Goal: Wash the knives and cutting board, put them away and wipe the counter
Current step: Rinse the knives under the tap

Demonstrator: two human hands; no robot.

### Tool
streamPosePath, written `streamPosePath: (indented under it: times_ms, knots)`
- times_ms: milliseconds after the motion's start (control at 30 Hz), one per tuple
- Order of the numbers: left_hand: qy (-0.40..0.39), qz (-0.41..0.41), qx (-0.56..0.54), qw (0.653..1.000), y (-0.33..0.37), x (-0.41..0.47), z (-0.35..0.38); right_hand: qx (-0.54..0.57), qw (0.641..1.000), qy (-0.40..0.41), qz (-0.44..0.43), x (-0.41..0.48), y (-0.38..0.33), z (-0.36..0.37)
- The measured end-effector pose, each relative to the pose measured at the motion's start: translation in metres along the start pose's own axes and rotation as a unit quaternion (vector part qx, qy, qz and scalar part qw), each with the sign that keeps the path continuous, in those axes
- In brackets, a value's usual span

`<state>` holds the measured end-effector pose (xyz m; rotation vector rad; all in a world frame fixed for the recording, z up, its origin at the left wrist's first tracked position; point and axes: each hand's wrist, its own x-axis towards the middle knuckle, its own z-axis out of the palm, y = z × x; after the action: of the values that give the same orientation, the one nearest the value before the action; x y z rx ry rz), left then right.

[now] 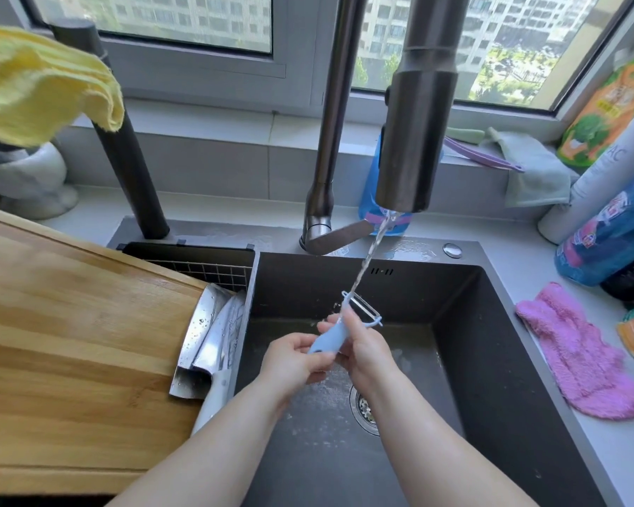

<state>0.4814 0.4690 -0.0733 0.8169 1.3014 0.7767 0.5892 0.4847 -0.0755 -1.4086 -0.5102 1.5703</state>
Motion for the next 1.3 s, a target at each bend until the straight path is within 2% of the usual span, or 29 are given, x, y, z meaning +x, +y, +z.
streamPosePath:
  times_ms: [67, 233, 433, 500, 600, 667, 733, 833, 900, 1033, 1167, 1233, 1300]
  knots:
    - [-0.016, -0.006, -0.008, 1.000, -0.002, -0.003, 0.002, -0.002, 1.000, 0.023, 0.016, 0.001, 0.000, -0.001]
    - [-0.013, -0.022, -0.013, 1.000, -0.003, -0.005, -0.002, -0.013, 0.999, -0.046, 0.009, -0.003, -0.004, -0.003]
    - [-0.029, -0.014, -0.003, 0.999, -0.002, -0.011, -0.004, -0.048, 0.997, 0.038, 0.036, -0.005, -0.004, 0.005]
    - [-0.023, -0.009, -0.018, 1.000, -0.002, -0.012, -0.004, -0.040, 0.998, 0.013, 0.040, -0.006, -0.007, 0.007]
    - [-0.010, -0.006, -0.037, 0.999, 0.002, -0.010, -0.009, 0.017, 0.995, -0.077, 0.063, -0.008, -0.012, 0.000]
    - [-0.014, -0.009, -0.036, 0.999, 0.004, -0.008, -0.013, 0.009, 0.992, -0.105, 0.062, -0.008, -0.013, -0.006]
    - [-0.028, -0.010, -0.029, 0.999, 0.003, -0.008, -0.014, -0.004, 0.996, -0.077, 0.050, -0.007, -0.012, -0.009]
    - [-0.041, -0.005, -0.017, 0.999, 0.001, -0.010, -0.011, 0.046, 0.998, -0.012, 0.047, -0.005, -0.008, -0.010]
    - [-0.035, -0.006, -0.018, 0.999, 0.000, -0.011, -0.011, 0.055, 0.997, -0.008, 0.045, -0.006, -0.006, -0.009]
    - [-0.032, -0.002, 0.003, 0.999, 0.000, -0.013, -0.009, 0.004, 0.999, -0.032, 0.021, -0.010, -0.004, -0.002]
    - [-0.039, 0.002, 0.024, 0.999, 0.000, -0.015, -0.004, 0.026, 0.999, 0.036, 0.023, -0.009, -0.007, 0.003]
    - [-0.037, 0.000, 0.023, 0.999, 0.000, -0.014, -0.004, 0.030, 0.999, 0.014, 0.027, -0.008, -0.008, 0.002]
    - [-0.029, 0.001, 0.013, 1.000, 0.001, -0.013, -0.007, -0.009, 0.998, -0.052, 0.023, -0.009, -0.008, -0.001]
